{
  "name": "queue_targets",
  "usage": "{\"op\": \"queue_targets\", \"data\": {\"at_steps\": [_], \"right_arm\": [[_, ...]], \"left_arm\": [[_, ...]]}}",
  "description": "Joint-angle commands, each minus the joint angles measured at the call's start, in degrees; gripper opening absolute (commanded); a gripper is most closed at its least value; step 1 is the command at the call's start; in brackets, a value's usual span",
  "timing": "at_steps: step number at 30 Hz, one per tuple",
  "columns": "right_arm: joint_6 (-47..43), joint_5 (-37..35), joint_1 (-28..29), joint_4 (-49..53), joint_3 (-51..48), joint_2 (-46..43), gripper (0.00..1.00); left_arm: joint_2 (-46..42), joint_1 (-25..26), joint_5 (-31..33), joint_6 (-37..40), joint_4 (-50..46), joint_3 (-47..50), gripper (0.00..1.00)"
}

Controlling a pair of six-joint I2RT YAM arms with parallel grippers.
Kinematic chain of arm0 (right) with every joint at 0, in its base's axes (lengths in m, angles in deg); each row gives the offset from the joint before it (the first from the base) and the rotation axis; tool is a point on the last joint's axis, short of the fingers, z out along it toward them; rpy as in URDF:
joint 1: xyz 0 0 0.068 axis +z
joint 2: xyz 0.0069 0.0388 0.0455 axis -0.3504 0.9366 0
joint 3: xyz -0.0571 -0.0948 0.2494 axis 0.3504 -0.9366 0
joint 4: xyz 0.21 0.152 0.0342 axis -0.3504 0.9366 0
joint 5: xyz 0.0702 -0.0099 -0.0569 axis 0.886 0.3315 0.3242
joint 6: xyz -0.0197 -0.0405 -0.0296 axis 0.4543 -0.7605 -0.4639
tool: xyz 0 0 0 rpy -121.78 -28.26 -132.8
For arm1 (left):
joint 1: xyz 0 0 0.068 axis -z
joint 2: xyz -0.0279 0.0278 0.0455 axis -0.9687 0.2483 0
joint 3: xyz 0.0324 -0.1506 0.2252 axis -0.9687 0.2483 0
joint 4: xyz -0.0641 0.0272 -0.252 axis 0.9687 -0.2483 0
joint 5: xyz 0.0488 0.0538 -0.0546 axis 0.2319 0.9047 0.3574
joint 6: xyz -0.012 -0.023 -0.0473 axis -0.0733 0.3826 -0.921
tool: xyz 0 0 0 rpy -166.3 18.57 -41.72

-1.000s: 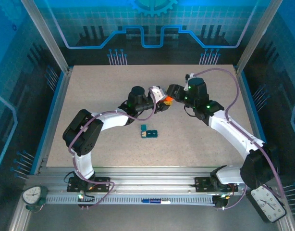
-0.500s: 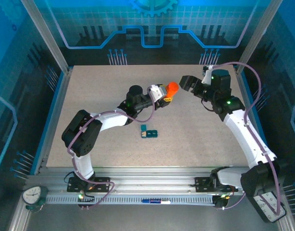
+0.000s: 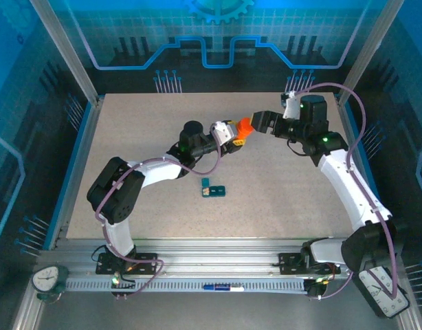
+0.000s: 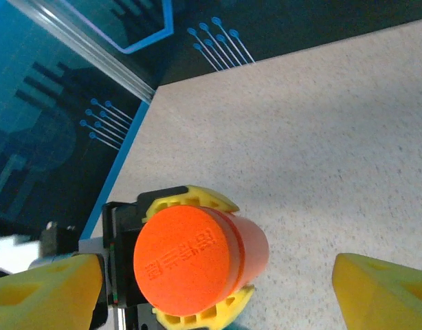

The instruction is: Sort the pills into containers

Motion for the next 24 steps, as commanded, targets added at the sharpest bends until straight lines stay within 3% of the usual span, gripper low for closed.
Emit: {"op": "queue_targets", "data": {"at_steps": [1, 5, 13, 24], "right_arm": [[-5.85, 3.08, 0.46, -7.87, -4.42, -3.08, 0.88], [-9.77, 6.25, -0.86, -12.09, -6.32, -4.13, 0.88], [-14.72, 17.04, -3.45, -11.96, -0.4, 1.6, 0.92], [-18.04, 25.29, -2.18, -6.34, 8.92, 9.96, 0.91]], "left_arm": [[-1.39, -2.05, -9.24, -8.32, -1.97, -3.32, 0.0], [0.62, -4.1, -17.98, -16.71, -1.94, -6.24, 0.0], [1.91, -5.55, -27.67, -20.63, -4.94, -9.11, 0.0], [3.12, -5.91, -32.71, -23.56, -6.05, -11.67, 0.0]]}}
